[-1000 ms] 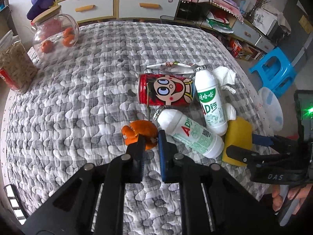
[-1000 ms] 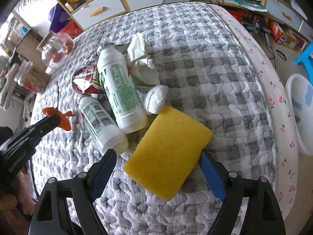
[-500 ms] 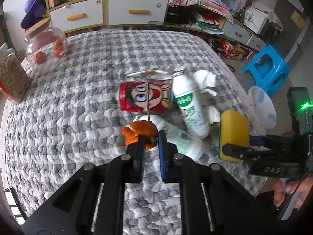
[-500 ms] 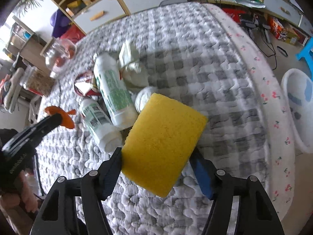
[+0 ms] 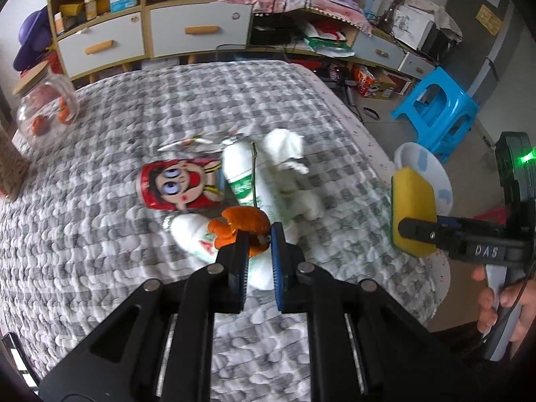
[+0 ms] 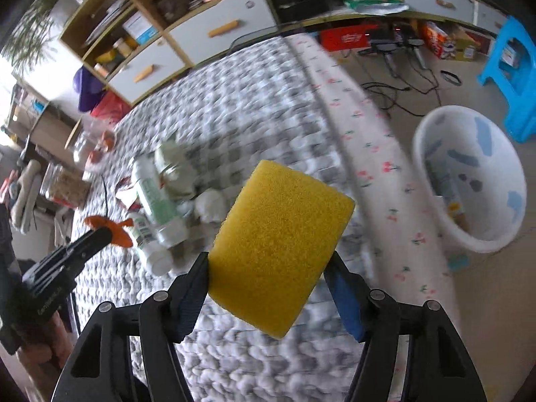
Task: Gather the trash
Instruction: 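Carry the sponge and orange toy to the white bin and release them, then grasp a white AD milk bottle with the left tool while the right tool grasps another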
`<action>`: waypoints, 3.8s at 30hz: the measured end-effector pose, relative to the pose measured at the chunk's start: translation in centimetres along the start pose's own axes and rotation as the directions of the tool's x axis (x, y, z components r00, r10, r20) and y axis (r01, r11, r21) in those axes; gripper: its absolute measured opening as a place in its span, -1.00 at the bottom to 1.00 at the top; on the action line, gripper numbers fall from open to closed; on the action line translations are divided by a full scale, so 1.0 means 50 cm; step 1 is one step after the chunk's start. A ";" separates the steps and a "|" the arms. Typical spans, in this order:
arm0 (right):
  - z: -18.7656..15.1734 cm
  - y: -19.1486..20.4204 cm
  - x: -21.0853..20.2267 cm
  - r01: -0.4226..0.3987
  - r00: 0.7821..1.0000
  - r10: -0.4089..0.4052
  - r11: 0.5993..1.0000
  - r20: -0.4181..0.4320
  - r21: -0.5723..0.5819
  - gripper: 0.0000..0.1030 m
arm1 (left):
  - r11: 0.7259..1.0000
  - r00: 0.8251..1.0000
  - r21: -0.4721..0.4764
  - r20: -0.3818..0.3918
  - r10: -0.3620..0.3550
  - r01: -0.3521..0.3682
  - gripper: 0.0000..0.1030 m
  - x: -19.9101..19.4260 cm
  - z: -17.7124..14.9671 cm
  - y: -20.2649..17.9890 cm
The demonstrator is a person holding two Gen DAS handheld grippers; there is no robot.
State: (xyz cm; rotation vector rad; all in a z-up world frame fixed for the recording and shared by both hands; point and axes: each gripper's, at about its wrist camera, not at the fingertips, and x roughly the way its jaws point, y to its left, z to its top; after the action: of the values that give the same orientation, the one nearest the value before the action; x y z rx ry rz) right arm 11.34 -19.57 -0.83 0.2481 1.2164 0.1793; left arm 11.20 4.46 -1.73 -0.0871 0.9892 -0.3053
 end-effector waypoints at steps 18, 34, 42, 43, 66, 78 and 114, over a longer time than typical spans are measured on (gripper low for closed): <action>0.048 -0.254 -0.090 0.083 0.987 -0.116 0.962 0.114 0.259 0.34 | 0.994 0.998 0.090 0.002 -0.068 0.068 -0.73 0.047 0.043 -0.162; 0.067 -0.419 -0.103 0.119 0.973 -0.187 0.908 0.134 0.402 0.68 | 0.972 0.989 0.186 -0.041 -0.141 0.146 -0.74 0.120 0.084 -0.315; 0.042 -0.478 -0.150 0.118 0.967 -0.204 0.891 0.153 0.438 0.69 | 0.952 0.978 0.227 -0.078 -0.195 0.208 -0.73 0.178 0.114 -0.426; 0.038 -0.487 -0.158 0.128 0.964 -0.216 0.890 0.157 0.438 0.69 | 0.949 0.977 0.232 -0.084 -0.197 0.211 -0.73 0.184 0.116 -0.437; -0.014 -0.563 -0.226 0.144 0.944 -0.263 0.871 0.198 0.470 0.69 | 0.944 0.974 0.241 -0.064 -0.218 0.227 0.52 0.241 0.168 -0.538; -0.014 -0.530 -0.225 0.147 0.943 -0.262 0.883 0.207 0.446 0.69 | 0.958 0.985 0.229 -0.045 -0.169 0.175 0.61 0.189 0.151 -0.467; 0.037 -0.196 -0.108 0.137 0.971 -0.170 0.973 0.169 0.187 0.69 | 0.959 0.990 -0.258 -0.111 0.091 -0.117 0.63 0.073 0.008 0.073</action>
State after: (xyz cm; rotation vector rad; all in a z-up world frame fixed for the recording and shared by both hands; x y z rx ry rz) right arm 11.26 -30.59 1.87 0.3140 1.0623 -0.0850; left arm 14.19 6.85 -5.25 -0.2637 1.1244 -0.0794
